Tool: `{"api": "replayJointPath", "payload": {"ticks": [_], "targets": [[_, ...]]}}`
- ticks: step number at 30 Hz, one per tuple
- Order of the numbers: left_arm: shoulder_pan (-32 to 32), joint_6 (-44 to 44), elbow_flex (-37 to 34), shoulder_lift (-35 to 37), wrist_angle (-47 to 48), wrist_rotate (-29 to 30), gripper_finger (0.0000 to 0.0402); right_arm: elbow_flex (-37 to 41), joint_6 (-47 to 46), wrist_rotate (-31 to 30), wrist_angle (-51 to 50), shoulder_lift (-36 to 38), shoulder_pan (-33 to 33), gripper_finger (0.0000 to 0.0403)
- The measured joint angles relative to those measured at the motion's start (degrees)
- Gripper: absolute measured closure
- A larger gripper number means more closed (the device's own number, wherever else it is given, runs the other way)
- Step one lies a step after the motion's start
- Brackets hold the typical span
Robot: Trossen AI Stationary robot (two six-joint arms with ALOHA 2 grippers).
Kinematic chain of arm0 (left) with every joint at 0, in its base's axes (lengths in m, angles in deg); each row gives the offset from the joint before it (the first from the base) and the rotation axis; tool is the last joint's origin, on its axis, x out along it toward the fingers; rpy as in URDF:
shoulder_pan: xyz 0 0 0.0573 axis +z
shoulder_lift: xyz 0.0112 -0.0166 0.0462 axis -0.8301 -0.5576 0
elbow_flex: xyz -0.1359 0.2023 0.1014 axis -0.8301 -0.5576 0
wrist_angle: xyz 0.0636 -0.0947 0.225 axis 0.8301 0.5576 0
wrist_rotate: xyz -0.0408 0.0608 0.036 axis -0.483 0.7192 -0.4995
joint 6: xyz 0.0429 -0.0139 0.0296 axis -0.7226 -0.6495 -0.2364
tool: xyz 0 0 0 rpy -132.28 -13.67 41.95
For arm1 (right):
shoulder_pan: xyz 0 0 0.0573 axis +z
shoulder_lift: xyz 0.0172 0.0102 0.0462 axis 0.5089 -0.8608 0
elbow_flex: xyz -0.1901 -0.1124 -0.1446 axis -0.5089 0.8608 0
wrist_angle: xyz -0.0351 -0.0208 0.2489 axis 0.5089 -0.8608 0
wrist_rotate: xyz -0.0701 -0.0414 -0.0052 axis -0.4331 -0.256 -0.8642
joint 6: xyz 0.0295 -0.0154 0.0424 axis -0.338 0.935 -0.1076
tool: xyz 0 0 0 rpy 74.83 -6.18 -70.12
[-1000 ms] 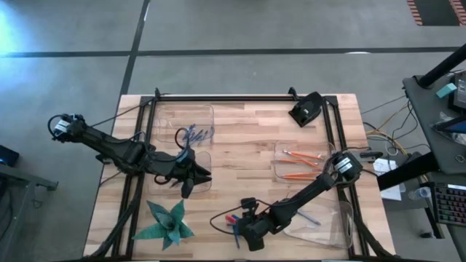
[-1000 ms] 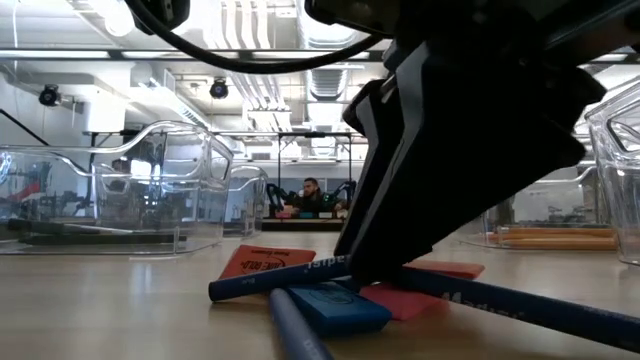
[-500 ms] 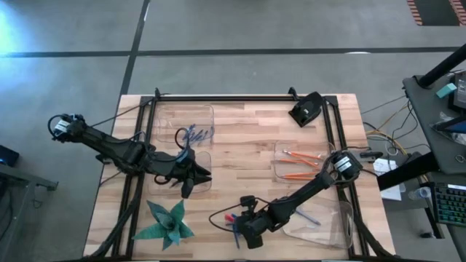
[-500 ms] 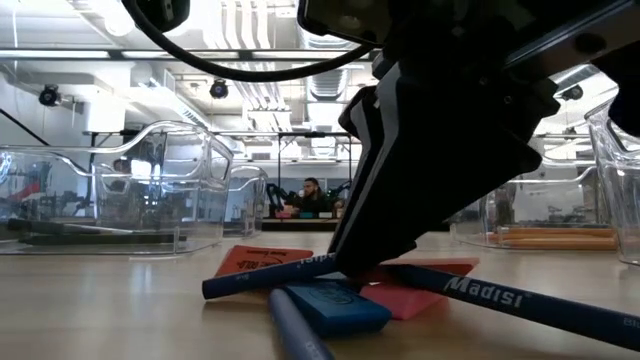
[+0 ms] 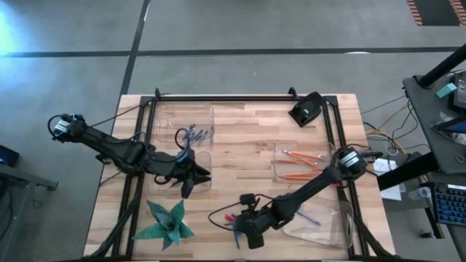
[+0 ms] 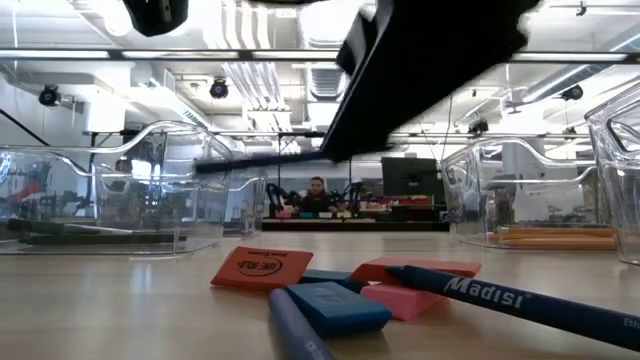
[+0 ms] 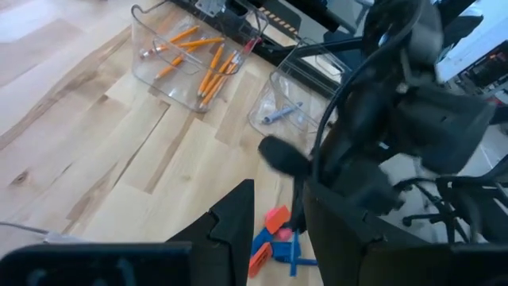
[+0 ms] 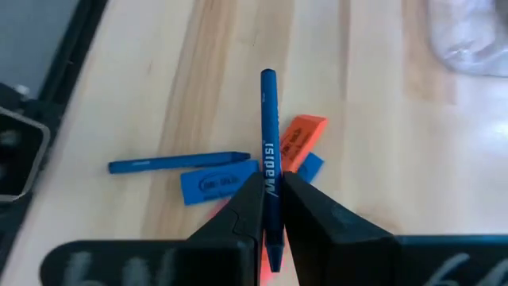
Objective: Sort crayons/erasers/pens/pencils in bins
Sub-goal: Put the blue crayon into the top transparent bin
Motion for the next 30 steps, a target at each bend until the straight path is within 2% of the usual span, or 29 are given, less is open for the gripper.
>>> {"api": "replayJointPath", "payload": {"ticks": [7, 11, 18, 25, 30], "targets": [[0.0, -0.12, 0.0, 0.26, 1.31, -0.03, 0.0305, 0.0, 0.02, -0.07, -6.99, 8.11, -0.01, 0.0369], [0.07, -3.59, 0.0, 0.22, 1.12, -0.03, 0.0305, 0.04, 0.73, -0.81, -9.62, 13.19, -0.51, 0.0369], [1.74, -10.3, 0.0, 0.19, 0.88, -0.03, 0.0296, 0.04, 6.03, -7.66, -10.55, 21.47, -2.62, 0.0369], [6.3, -24.01, 0.37, 0.22, 0.08, 0.13, 0.024, 0.04, 10.16, -12.88, -9.92, 28.64, -7.76, 0.0369], [8.98, -39.73, 0.17, 0.05, -8.58, 4.32, 0.0207, 0.04, 11.33, -20.26, -6.02, 31.16, -12.22, 0.0369]]}}
